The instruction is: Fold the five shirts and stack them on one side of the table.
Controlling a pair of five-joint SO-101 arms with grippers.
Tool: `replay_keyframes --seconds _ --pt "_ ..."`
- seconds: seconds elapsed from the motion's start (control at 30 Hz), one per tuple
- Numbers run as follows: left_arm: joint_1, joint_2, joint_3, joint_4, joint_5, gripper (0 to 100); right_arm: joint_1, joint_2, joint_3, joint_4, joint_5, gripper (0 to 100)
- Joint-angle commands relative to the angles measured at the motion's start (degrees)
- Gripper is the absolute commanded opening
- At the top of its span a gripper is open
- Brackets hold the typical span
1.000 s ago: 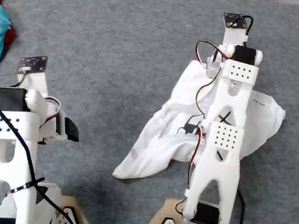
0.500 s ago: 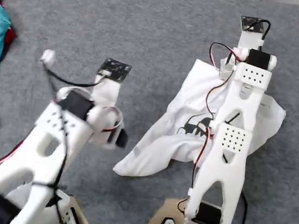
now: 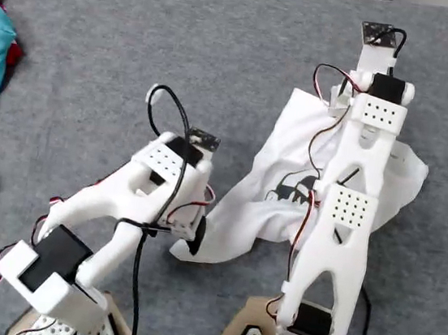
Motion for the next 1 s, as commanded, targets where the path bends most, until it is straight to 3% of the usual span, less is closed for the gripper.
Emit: replay_keyframes --seconds 0.0,0.4,0.6,0.97 --pt "0.9 0.2 -2.1 -0.3 2.5 29 1.0 -2.4 -2.4 -1.1 -0.2 0.6" --pt "1.3 0.2 0.3 -5.2 4.7 28 1.0 -2.3 -2.4 -1.1 -0.1 0.6" --pt "1.9 0.2 3.1 -6.1 6.3 19 0.9 -2.3 -2.4 -1.1 -0.1 0.6" --pt "5.1 0.2 5.1 -9.1 6.9 19 0.9 -2.2 -2.4 -1.1 -0.1 0.6"
